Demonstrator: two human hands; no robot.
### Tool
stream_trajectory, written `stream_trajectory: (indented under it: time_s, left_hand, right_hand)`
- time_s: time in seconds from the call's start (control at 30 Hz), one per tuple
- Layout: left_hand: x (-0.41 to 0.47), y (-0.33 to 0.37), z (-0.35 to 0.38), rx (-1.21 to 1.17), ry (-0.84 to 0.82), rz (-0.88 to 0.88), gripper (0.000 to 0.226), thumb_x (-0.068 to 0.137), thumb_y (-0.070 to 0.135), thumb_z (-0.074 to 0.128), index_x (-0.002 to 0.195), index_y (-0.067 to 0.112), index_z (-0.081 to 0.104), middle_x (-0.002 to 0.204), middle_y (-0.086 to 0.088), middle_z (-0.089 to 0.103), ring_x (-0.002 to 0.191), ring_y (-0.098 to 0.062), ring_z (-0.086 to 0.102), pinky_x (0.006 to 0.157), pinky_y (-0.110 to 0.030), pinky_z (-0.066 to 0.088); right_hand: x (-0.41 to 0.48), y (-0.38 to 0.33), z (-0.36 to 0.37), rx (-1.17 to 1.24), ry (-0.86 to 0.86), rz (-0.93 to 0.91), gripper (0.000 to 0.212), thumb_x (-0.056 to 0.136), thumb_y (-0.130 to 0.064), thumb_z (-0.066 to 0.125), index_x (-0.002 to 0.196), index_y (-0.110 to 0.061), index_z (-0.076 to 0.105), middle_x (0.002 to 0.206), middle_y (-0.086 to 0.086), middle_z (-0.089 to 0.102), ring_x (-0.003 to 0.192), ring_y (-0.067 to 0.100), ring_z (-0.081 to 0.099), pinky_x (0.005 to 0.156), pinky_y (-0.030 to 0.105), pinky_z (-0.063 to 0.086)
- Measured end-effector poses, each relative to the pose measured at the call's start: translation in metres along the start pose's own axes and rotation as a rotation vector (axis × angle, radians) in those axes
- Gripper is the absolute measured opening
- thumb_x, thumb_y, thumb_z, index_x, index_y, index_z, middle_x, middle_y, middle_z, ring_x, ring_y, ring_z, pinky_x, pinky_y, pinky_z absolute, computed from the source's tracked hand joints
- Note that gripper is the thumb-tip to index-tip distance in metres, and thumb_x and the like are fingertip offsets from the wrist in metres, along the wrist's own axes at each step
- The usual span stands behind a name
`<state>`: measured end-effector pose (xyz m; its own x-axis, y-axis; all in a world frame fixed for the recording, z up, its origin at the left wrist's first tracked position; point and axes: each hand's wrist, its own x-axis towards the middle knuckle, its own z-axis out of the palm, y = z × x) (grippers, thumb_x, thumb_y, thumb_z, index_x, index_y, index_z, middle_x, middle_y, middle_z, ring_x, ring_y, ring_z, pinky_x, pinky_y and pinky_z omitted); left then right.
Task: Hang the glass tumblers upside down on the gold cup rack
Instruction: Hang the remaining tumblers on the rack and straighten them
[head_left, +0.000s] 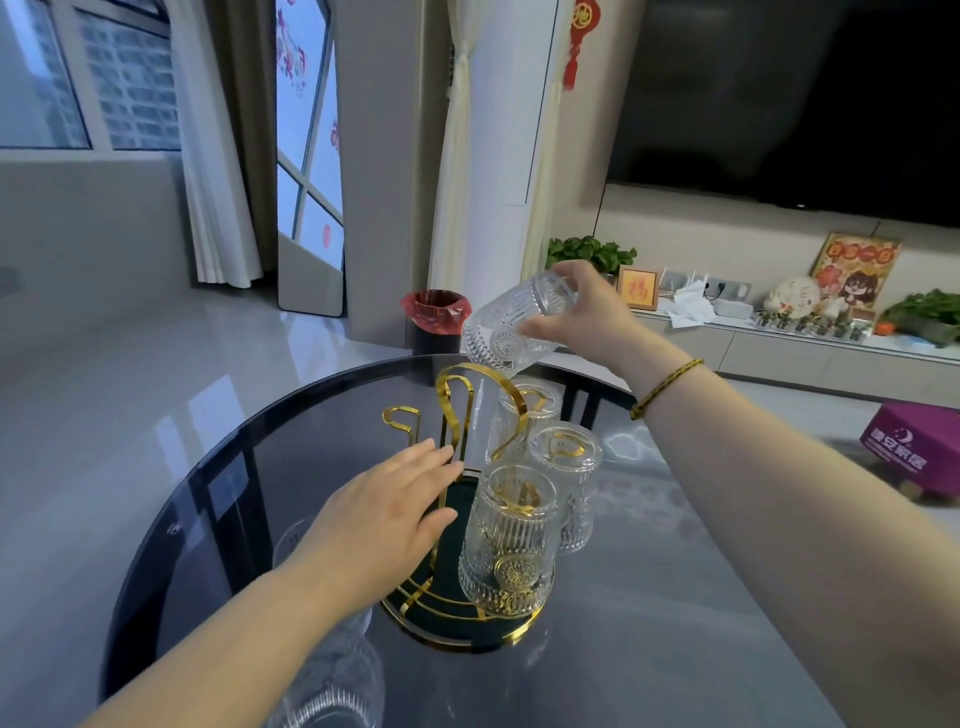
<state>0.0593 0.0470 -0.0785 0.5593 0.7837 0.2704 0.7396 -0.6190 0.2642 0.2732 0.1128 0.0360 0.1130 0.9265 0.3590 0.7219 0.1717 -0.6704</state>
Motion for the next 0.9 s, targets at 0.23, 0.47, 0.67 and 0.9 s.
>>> stream_trajectory:
  time_s: [0.23,0.47,0.67,0.9]
  left_hand:
    - [0.002,-0.002,0.001,-0.040,-0.006,0.004,0.047,0.093,0.038,0.030,0.137,0.034,0.016,0.150,0.018,0.015,0.120,0.013,-0.008,0.108,-0.020,0.009]
    - [0.007,-0.005,-0.001,-0.066,-0.036,-0.014,0.044,0.093,0.036,0.030,0.136,0.036,0.020,0.148,0.018,0.020,0.119,0.014,-0.004,0.111,-0.026,0.016]
    - [0.009,-0.005,-0.001,-0.064,-0.044,-0.020,0.044,0.093,0.037,0.031,0.136,0.037,0.019,0.148,0.019,0.019,0.121,0.014,-0.004,0.111,-0.026,0.016]
    - [0.012,-0.004,-0.001,-0.080,-0.034,-0.037,0.043,0.093,0.034,0.032,0.135,0.036,0.022,0.147,0.019,0.021,0.120,0.014,-0.004,0.111,-0.028,0.018]
  right_hand:
    - [0.017,0.000,0.035,-0.053,-0.166,-0.062,0.078,0.064,-0.025,0.076,0.129,-0.013,0.033,0.137,0.009,0.042,0.123,0.022,0.040,0.086,0.024,0.032]
    - [0.023,0.013,0.069,-0.141,-0.283,-0.079,0.074,0.067,-0.020,0.075,0.129,-0.011,0.035,0.134,0.011,0.047,0.122,0.025,0.043,0.085,0.022,0.032]
    - [0.024,0.019,0.084,-0.254,-0.411,-0.045,0.082,0.062,-0.024,0.078,0.130,-0.016,0.034,0.134,0.011,0.046,0.120,0.026,0.044,0.086,0.025,0.034]
    - [0.015,0.014,0.085,-0.293,-0.506,-0.086,0.073,0.068,-0.023,0.074,0.129,-0.010,0.036,0.133,0.011,0.047,0.120,0.026,0.044,0.097,0.032,0.038]
